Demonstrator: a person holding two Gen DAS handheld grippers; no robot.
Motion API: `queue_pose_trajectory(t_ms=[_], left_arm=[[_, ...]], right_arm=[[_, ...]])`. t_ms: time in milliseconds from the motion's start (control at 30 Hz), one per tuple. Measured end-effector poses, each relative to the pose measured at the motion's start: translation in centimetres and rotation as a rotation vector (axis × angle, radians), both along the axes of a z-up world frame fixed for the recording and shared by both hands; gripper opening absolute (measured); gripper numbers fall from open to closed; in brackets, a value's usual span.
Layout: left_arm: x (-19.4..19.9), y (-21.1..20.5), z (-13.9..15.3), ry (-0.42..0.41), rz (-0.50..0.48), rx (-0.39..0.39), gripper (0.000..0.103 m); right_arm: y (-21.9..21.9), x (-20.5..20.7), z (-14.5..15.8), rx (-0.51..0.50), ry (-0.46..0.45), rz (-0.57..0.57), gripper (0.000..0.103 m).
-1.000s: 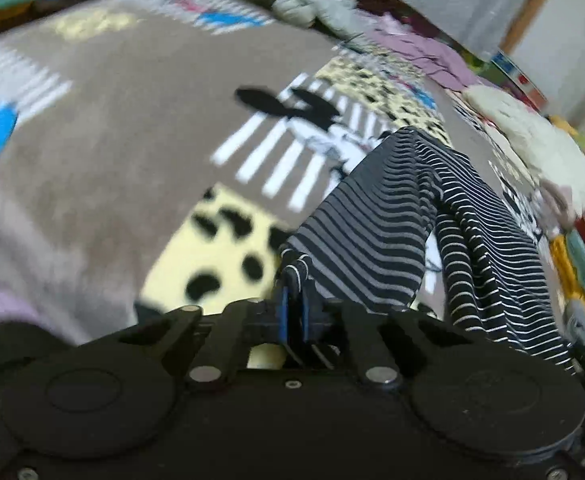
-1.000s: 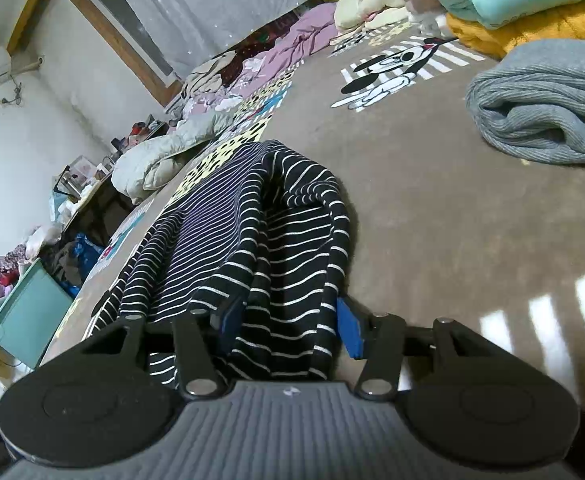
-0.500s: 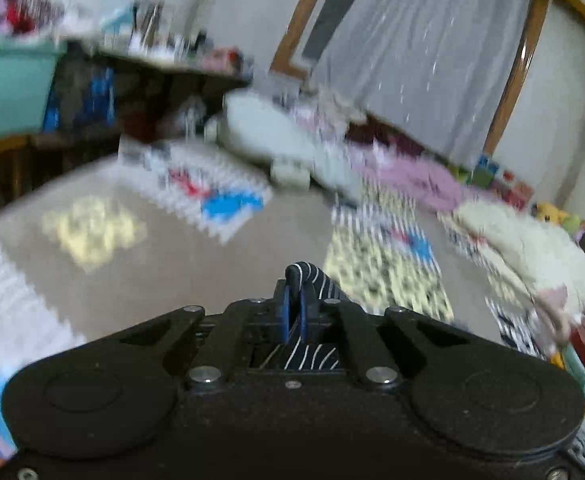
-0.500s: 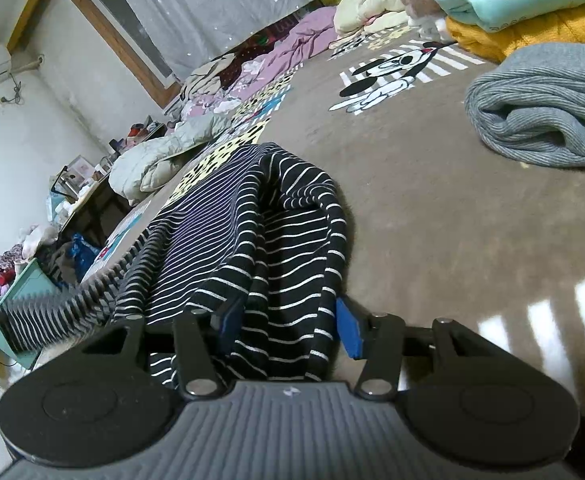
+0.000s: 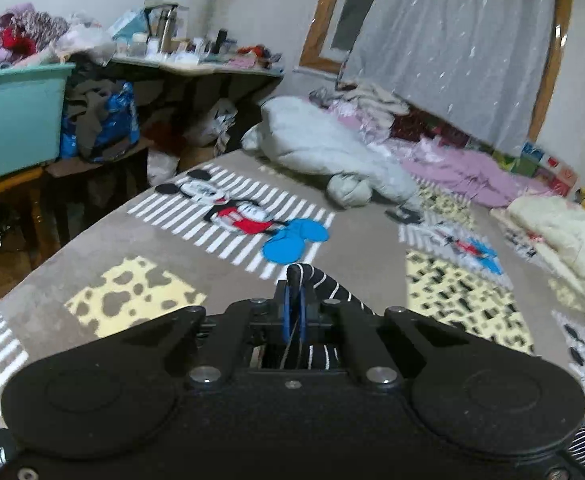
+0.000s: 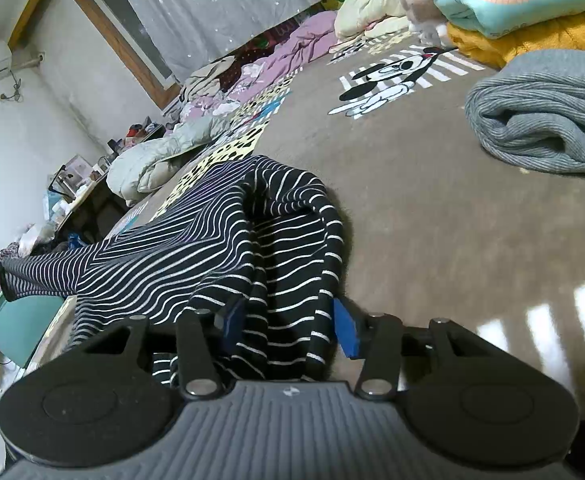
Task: Fold clothes
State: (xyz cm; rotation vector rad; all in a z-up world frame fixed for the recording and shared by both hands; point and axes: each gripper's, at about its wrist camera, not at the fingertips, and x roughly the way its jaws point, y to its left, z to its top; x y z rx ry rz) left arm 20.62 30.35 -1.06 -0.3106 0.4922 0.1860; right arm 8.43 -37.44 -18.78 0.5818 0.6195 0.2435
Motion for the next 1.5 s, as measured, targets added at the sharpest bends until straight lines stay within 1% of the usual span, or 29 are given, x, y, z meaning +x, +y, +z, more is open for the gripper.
queue_pose_trajectory(t_ms=[200, 267, 300, 333, 367, 400, 433, 500, 567, 600, 633, 767, 833, 867, 900, 933, 967, 1033, 1067, 1133, 1200, 1267, 1300, 1433, 1467, 1500], left_arm=[[1.5, 3.5, -2.9, 0.048, 0.078, -0.027, 0.002], [2.2, 4.4, -4.8, 0.111, 0.132, -0.034, 0.004], [2.5, 4.5, -6.0, 0.162, 0.15, -0.032, 0.008], [2.8, 4.4, -7.2, 0.219, 0.164, -0.024, 0.016], [2.4, 4.0, -8.0, 0.244, 0.175, -0.007, 0.018], [1.7, 3.4, -8.5, 0.248, 0.185, 0.014, 0.022], [0.9, 2.8, -8.8, 0.24, 0.191, 0.012, 0.026], [-1.3, 1.2, -9.0, 0.2, 0.193, -0.042, 0.027], [-3.6, -0.6, -9.2, 0.154, 0.16, -0.122, 0.03], [-4.9, -1.7, -9.3, 0.131, 0.133, -0.173, 0.034], [-6.1, -2.8, -9.5, 0.107, 0.107, -0.224, 0.04], [-9.4, -7.3, -10.8, 0.051, -0.032, -0.463, 0.044], [-10.2, -9.9, -11.6, 0.053, -0.102, -0.533, 0.048], [-10.5, -11.2, -12.1, 0.058, -0.137, -0.56, 0.048], [-10.7, -12.6, -12.6, 0.071, -0.171, -0.568, 0.049], [-10.9, -13.9, -13.1, 0.091, -0.197, -0.561, 0.049], [-11.0, -14.8, -13.6, 0.108, -0.218, -0.561, 0.049], [-11.3, -16.4, -14.5, 0.135, -0.261, -0.571, 0.049], [-11.5, -17.0, -15.0, 0.146, -0.278, -0.58, 0.049], [-11.8, -17.6, -15.4, 0.139, -0.296, -0.588, 0.049], [-11.8, -17.5, -15.5, 0.134, -0.299, -0.612, 0.05], [-11.6, -17.0, -15.7, 0.127, -0.299, -0.657, 0.05], [-11.6, -16.8, -15.8, 0.125, -0.298, -0.668, 0.05], [-11.5, -16.6, -15.8, 0.123, -0.308, -0.676, 0.05], [-11.5, -16.5, -15.9, 0.124, -0.31, -0.677, 0.05], [-11.5, -16.4, -15.9, 0.125, -0.312, -0.678, 0.05]], right_arm=[[-0.1, 0.0, 0.2, 0.014, -0.026, 0.004, 0.05], [-0.1, 0.1, 0.2, 0.012, -0.026, 0.009, 0.05], [0.0, 0.2, 0.2, 0.008, -0.025, 0.01, 0.05], [0.0, 0.2, 0.2, 0.005, -0.025, 0.01, 0.05], [0.1, 0.3, 0.1, 0.004, -0.025, 0.008, 0.05], [0.1, 0.4, 0.1, 0.003, -0.025, 0.005, 0.05], [0.0, 0.4, 0.1, 0.004, -0.025, 0.002, 0.05], [0.0, 0.5, 0.1, 0.006, -0.026, -0.004, 0.049], [0.1, 0.5, 0.1, 0.0, -0.028, -0.002, 0.05], [0.2, 0.5, 0.1, -0.005, -0.03, 0.002, 0.05], [0.3, 0.6, 0.1, -0.009, -0.031, 0.007, 0.05], [0.6, 0.8, 0.2, -0.008, -0.029, 0.02, 0.052], [0.7, 1.1, 0.2, -0.015, -0.014, 0.026, 0.051], [0.7, 1.3, 0.3, -0.021, 0.001, 0.029, 0.04], [0.7, 1.5, 0.3, -0.026, 0.015, 0.031, 0.02], [0.8, 1.7, 0.6, -0.045, 0.025, 0.035, 0.014], [1.0, 2.0, 0.9, -0.077, 0.031, 0.041, 0.012], [1.6, 2.5, 2.3, -0.17, 0.02, 0.066, 0.01], [2.0, 2.8, 3.3, -0.227, 0.0, 0.085, 0.01], [2.9, 3.6, 6.0, -0.367, -0.056, 0.125, 0.008], [3.8, 4.6, 8.5, -0.545, -0.116, 0.158, 0.008], [4.9, 5.8, 10.8, -0.756, -0.183, 0.196, 0.007], [5.3, 6.5, 11.8, -0.861, -0.215, 0.216, 0.005], [5.9, 8.5, 14.3, -1.229, -0.331, 0.249, 0.002], [5.8, 9.0, 14.7, -1.301, -0.353, 0.249, 0.002], [5.5, 9.4, 15.0, -1.348, -0.368, 0.247, 0.002]])
